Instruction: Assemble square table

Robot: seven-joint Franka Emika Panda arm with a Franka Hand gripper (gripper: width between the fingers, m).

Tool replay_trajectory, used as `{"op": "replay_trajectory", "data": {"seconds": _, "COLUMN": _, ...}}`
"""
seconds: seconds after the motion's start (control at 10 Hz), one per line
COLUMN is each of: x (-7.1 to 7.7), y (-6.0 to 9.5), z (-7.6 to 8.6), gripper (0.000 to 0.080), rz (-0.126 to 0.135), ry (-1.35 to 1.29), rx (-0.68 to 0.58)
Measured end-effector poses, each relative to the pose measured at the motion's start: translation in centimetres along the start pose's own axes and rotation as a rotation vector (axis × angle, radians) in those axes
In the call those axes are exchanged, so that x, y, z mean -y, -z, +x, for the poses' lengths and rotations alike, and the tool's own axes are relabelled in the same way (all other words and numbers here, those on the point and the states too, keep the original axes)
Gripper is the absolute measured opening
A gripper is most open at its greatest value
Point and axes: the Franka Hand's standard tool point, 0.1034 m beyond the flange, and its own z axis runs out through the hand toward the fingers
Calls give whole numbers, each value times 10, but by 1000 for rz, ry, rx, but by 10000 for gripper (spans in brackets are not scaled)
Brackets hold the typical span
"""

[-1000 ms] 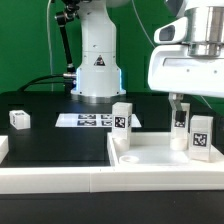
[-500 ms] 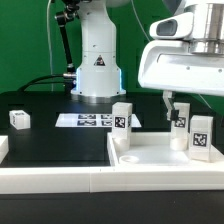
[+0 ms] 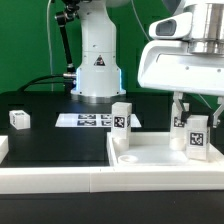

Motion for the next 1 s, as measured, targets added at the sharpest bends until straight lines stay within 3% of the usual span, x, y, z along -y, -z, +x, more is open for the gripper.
{"op": "replay_trajectory", "data": {"seconds": 0.4, "x": 0, "y": 0, "z": 0, "gripper": 293, "rz": 4, "ry": -285, "rx": 1}}
{"op": "replay_trajectory", "data": {"seconds": 0.8, "x": -3, "y": -2, "z": -2, "gripper": 293, "rz": 51, "ry": -721, "rx": -14}}
{"op": "replay_trajectory", "data": {"seconds": 1.0, "x": -4, "y": -2, "z": -5, "gripper": 293, "rz": 55, "ry": -912, "rx": -2}}
